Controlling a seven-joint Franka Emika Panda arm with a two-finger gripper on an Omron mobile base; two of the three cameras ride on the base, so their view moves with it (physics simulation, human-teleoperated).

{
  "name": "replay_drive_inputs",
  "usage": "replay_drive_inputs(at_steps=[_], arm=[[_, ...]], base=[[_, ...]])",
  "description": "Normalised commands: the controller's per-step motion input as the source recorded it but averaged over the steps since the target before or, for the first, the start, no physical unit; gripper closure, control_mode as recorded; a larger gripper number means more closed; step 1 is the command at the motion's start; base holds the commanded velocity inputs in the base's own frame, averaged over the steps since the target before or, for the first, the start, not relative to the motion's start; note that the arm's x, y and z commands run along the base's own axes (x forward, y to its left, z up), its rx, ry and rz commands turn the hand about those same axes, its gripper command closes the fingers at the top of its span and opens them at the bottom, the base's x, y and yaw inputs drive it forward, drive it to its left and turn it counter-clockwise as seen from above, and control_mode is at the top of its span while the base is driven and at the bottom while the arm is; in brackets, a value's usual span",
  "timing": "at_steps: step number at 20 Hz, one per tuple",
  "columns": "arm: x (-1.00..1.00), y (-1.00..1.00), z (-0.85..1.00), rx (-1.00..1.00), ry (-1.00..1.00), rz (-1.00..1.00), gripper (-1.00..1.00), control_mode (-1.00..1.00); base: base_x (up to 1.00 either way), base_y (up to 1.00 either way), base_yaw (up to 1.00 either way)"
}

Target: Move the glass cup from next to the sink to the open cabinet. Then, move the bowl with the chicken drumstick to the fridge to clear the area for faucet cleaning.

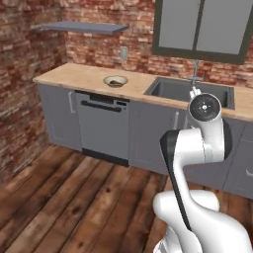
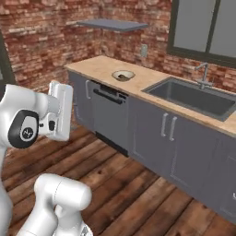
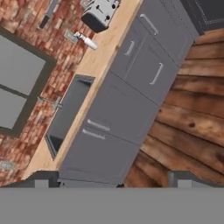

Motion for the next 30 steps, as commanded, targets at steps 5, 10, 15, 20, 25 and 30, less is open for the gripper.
replay_drive_inputs(at_steps=[5, 10, 15, 20, 25, 30], arm=[[0.00, 0.00, 0.00, 0.00, 0.00, 0.00, -1.00, 1.00], [0.00, 0.00, 0.00, 0.00, 0.00, 0.00, -1.00, 1.00], [0.00, 0.00, 0.00, 0.00, 0.00, 0.00, -1.00, 1.00], [0.00, 0.00, 0.00, 0.00, 0.00, 0.00, -1.00, 1.00], [0.00, 0.00, 0.00, 0.00, 0.00, 0.00, -1.00, 1.00], [0.00, 0.00, 0.00, 0.00, 0.00, 0.00, -1.00, 1.00]], base=[[1.00, 0.29, -0.42], [1.00, 0.45, -0.43], [1.00, 0.73, -0.45], [1.00, 0.94, -0.48], [1.00, 0.68, -0.43], [0.84, 0.40, -0.28]])
